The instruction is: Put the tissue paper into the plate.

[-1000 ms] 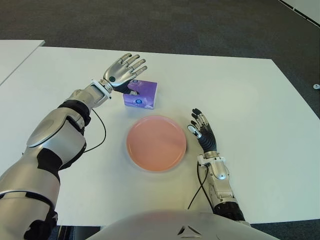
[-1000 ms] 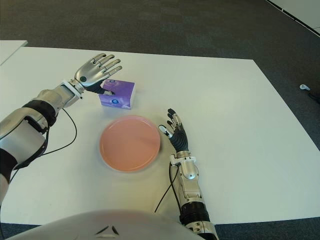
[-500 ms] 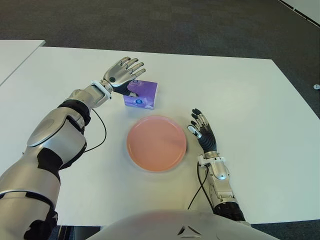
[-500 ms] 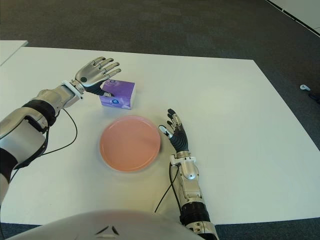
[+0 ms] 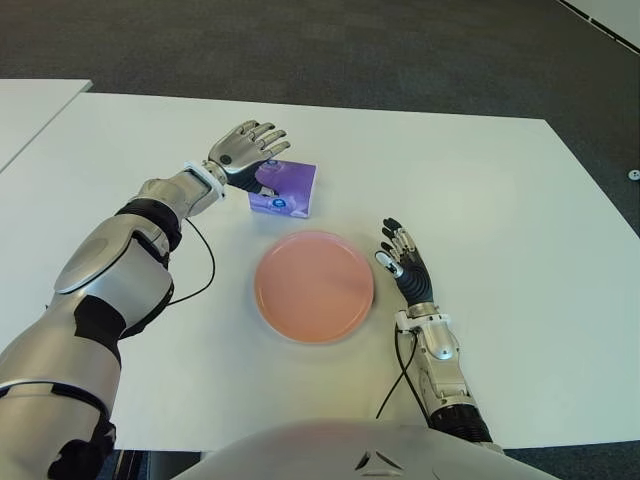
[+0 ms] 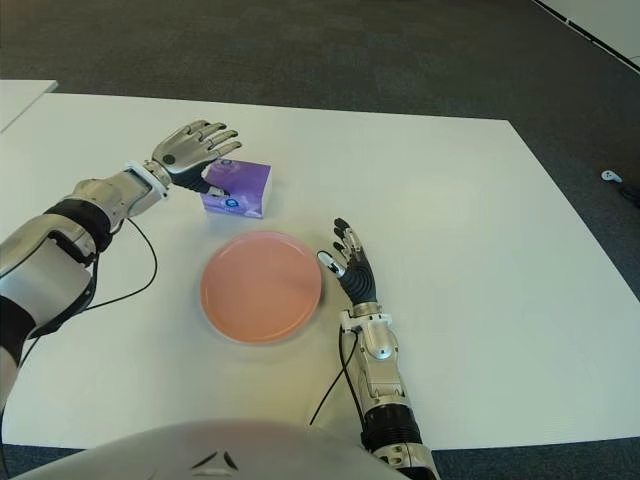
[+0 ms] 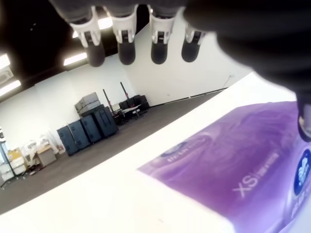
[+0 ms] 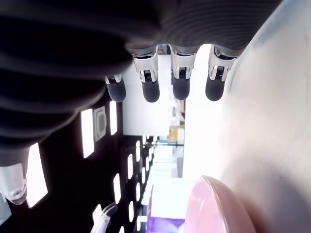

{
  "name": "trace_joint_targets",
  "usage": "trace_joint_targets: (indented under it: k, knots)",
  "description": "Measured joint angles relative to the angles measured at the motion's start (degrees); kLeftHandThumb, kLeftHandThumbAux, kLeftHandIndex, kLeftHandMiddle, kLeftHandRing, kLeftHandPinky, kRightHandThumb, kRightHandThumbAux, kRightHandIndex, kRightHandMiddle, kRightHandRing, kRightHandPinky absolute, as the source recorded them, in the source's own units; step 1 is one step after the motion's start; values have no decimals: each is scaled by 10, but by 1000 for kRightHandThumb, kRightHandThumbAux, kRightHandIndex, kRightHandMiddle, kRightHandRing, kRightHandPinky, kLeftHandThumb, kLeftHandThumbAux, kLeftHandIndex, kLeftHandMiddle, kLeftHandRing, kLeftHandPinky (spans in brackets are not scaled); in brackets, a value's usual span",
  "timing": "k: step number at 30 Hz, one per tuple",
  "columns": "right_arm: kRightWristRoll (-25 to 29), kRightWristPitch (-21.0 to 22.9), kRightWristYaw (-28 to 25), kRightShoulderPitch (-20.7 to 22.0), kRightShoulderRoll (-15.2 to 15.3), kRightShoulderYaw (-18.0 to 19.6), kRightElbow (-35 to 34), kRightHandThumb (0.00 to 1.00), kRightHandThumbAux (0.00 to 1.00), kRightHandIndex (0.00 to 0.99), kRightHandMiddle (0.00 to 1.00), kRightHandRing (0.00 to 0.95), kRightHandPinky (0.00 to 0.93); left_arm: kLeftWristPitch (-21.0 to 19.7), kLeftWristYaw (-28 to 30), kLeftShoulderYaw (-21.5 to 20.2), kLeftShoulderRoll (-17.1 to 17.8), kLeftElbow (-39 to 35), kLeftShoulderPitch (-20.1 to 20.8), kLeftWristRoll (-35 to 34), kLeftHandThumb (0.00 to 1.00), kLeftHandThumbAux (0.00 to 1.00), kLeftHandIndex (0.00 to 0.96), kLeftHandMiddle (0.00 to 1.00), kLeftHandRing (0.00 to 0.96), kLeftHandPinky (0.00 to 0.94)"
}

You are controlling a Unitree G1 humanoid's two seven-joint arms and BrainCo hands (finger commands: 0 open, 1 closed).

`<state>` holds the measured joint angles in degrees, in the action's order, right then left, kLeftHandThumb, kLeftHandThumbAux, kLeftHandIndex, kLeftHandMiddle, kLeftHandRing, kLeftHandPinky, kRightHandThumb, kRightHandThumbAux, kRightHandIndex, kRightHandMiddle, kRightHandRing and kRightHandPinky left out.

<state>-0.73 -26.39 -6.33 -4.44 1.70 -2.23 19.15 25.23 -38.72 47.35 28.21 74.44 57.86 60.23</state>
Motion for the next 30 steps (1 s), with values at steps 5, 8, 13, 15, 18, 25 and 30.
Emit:
trace_joint_targets:
  k: [5,8,13,15,18,25,30]
  knots:
    - [0,1,0,0,0,-1,-1,0,482,0,0,0,0,10,16,-5,0,0,0,-9,63,326,0,0,0,0]
    - [0,12,0,-2,0,-2,-8,0,483,0,0,0,0,13,26,-9,0,0,0,-14,65,324,0,0,0,0]
    - [0,25,1,-4,-1,-3,-17,0,480,0,0,0,0,8,47,-13,-1,3,0,-19,73,316,0,0,0,0]
    - [0,32,3,-6,-1,-3,-22,0,479,0,0,0,0,1,58,-13,-5,7,0,-19,74,315,0,0,0,0]
    - [-1,41,5,-10,-2,-4,-28,0,476,0,0,0,0,-10,69,-13,-12,13,-1,-20,77,313,0,0,0,0]
    - [-1,47,9,-17,-2,-8,-37,0,479,0,0,0,0,-28,87,-13,-26,22,-5,-21,84,316,0,0,0,0]
    - [-1,47,10,-21,-2,-10,-41,0,492,0,0,0,0,-40,91,-13,-32,25,-7,-21,86,317,0,0,0,0]
